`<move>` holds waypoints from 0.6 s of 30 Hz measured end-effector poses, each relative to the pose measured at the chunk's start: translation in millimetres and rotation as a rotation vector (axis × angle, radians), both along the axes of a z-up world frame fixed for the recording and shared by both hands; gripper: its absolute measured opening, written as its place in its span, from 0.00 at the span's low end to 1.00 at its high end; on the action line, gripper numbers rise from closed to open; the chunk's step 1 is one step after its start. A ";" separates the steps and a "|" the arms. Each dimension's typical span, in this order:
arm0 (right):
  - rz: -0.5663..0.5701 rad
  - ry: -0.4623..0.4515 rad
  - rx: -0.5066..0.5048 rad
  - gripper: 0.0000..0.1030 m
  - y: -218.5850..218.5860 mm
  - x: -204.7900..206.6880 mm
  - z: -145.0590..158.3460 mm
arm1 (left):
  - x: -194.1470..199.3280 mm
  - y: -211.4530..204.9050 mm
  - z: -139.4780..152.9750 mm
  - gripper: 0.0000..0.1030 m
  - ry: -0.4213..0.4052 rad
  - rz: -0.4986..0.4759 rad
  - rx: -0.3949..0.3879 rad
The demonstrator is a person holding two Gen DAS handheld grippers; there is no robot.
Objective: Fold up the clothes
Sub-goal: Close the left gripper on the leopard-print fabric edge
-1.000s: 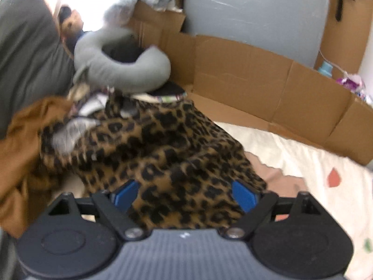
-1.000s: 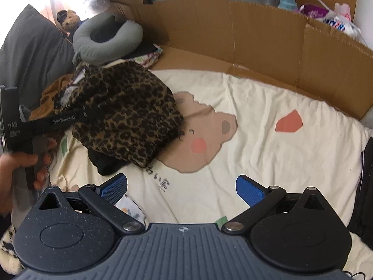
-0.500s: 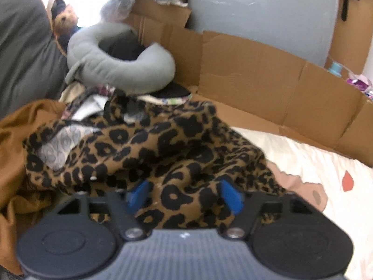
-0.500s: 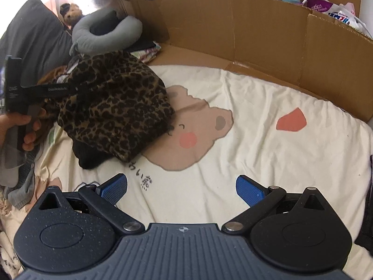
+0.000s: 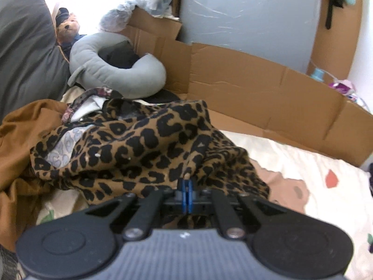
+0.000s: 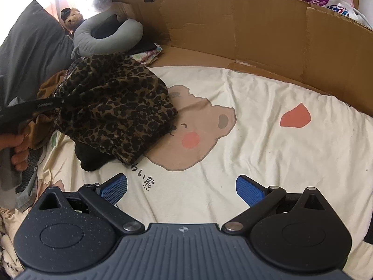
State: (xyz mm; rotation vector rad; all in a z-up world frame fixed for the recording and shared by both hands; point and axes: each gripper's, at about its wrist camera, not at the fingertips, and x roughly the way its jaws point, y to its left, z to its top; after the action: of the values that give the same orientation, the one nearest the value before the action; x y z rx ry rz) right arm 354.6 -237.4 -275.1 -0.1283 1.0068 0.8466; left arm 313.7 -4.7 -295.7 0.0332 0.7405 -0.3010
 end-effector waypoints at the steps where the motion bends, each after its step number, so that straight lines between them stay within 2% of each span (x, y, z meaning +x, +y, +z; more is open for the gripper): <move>1: -0.003 0.002 0.002 0.99 -0.6 0.7 0.2 | -4.1 -0.7 1.4 0.02 0.000 -0.007 -0.007; 9: -0.014 0.017 0.012 0.99 -2.7 1.4 -1.6 | -34.4 -9.0 2.1 0.01 0.052 -0.078 -0.071; 18: -0.021 0.028 0.025 0.99 -4.5 1.3 -0.6 | -67.7 -34.4 -9.2 0.01 0.130 -0.202 -0.129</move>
State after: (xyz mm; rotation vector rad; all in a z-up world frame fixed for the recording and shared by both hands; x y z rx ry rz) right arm 355.9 -241.9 -275.6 -0.0846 1.0223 0.8435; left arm 245.9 -39.1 -304.9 -0.0346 0.8470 -0.5471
